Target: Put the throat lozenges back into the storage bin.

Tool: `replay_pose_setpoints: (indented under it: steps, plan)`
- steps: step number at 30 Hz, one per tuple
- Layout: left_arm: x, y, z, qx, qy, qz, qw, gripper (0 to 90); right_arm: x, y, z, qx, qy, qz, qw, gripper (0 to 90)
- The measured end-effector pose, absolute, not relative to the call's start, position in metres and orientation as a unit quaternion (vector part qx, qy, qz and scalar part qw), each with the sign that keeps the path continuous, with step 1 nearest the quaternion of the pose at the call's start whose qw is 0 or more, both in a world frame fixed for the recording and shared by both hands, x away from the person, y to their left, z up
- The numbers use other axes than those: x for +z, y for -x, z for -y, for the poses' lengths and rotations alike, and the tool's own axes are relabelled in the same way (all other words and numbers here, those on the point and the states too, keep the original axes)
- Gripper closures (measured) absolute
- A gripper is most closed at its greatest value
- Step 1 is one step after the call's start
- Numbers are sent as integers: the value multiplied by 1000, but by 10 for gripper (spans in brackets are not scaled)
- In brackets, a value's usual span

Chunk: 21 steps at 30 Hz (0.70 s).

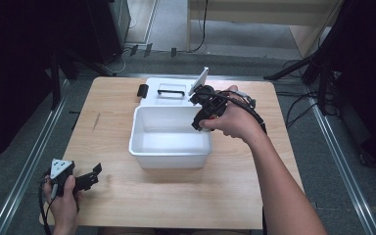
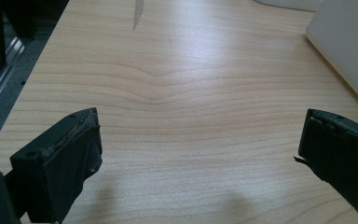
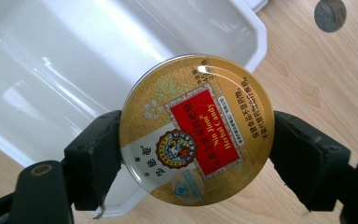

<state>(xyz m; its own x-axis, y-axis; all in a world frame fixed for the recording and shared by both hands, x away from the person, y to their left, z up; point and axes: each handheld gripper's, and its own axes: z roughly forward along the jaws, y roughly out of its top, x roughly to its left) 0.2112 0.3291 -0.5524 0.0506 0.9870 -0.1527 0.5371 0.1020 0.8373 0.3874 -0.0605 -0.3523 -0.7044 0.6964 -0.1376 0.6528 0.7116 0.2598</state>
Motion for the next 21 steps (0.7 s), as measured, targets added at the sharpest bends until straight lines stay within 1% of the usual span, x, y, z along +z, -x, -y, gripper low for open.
replay_pose_setpoints:
  steps: [21]
  plan:
    - [-552, -212, -330, 280, -607, -629, 397, 0, -364, -385, 37, 98, -325, -934, 111, 211]
